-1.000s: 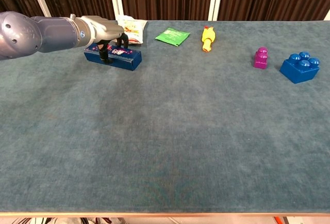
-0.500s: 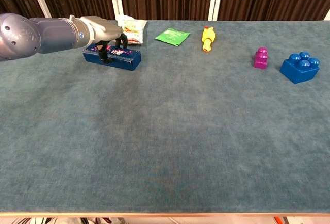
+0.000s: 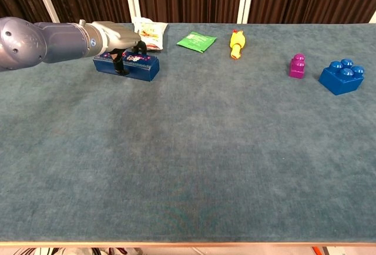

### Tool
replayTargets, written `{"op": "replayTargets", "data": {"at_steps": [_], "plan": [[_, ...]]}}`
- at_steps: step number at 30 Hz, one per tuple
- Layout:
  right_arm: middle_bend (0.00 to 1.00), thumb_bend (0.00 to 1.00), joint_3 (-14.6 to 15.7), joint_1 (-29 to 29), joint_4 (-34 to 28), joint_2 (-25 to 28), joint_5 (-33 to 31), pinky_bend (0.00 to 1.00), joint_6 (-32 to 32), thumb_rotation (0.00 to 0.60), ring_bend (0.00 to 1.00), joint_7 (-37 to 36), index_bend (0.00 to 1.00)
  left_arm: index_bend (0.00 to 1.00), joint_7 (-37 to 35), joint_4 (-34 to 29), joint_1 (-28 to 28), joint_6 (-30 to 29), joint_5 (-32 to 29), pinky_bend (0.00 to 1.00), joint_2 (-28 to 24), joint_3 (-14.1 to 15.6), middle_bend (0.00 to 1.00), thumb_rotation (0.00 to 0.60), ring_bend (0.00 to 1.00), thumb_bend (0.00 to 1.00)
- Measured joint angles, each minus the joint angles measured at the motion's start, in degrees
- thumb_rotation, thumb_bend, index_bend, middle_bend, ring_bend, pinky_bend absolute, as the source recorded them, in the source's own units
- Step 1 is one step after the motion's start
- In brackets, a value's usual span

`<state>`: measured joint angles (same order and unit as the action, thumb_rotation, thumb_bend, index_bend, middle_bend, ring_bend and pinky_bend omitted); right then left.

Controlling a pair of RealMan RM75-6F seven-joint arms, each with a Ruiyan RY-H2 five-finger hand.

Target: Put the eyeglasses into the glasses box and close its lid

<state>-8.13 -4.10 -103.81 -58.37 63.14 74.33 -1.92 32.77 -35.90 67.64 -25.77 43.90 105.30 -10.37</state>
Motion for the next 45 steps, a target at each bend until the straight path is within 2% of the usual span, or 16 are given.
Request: {"op": "replayTargets", "data": {"at_steps": [7, 12, 15, 24, 29, 31, 35, 45], "plan": [[0.08, 0.2, 0.04, 0.02, -0.06, 0.04, 0.18, 0.26, 0.09, 0.6, 0.19, -0.05, 0.0, 0.09, -0.13, -4.03, -0.63, -0.76, -1.0, 0.09, -2.54, -0.14, 0.08, 0.6, 0.01, 0.27], [0.08, 0.2, -0.02, 0.11, 0.0, 0.01, 0.25, 0.26, 0.31, 0.6, 0.19, -0.24, 0.0, 0.08, -0.4, -9.84, -2.43, -5.78, -0.85, 0.09, -5.73, -0.26, 0.09, 0.6, 0.01, 0.26], [0.08, 0.2, -0.22, 0.24, 0.2, -0.14, 0.43, 0.26, 1.02, 0.6, 0.19, -0.39, 0.0, 0.08, -0.25, -17.33, -5.44, -12.2, -0.12, 0.09, -9.63, 0.23, 0.08, 0.6, 0.01, 0.26], [0.1, 0.2, -0.18, 0.28, 1.31, -1.29, 3.22, 0.26, 3.02, 0.6, 0.19, 0.38, 0.0, 0.08, 2.26, -49.82, -16.79, -30.91, 0.98, 0.08, -26.93, 3.62, 0.07, 0.6, 0.01, 0.26], [0.1, 0.18, 0.08, 0.57, 3.56, -2.67, 9.48, 0.26, 6.51, 0.6, 0.19, -1.0, 0.0, 0.08, 3.25, -63.0, -25.35, -43.76, 5.78, 0.08, -35.91, 7.96, 0.07, 0.6, 0.01, 0.26], [0.09, 0.17, 0.27, 0.77, 5.46, -3.58, 12.43, 0.26, 8.56, 0.6, 0.19, -1.66, 0.0, 0.08, 2.89, -66.2, -28.77, -47.32, 9.15, 0.08, -38.88, 9.64, 0.07, 0.6, 0.01, 0.26], [0.09, 0.17, 0.63, 1.11, 8.1, -5.02, 15.25, 0.26, 10.78, 0.6, 0.19, -2.43, 0.0, 0.08, -0.6, -70.4, -33.55, -50.42, 13.51, 0.08, -42.46, 11.85, 0.07, 0.6, 0.01, 0.26], [0.09, 0.16, 0.82, 0.95, 10.21, -6.09, 18.25, 0.26, 12.34, 0.6, 0.19, -2.66, 0.0, 0.08, -9.64, -73.15, -42.31, -59.63, 23.4, 0.07, -47.26, 13.83, 0.07, 0.6, 0.01, 0.26]]}}
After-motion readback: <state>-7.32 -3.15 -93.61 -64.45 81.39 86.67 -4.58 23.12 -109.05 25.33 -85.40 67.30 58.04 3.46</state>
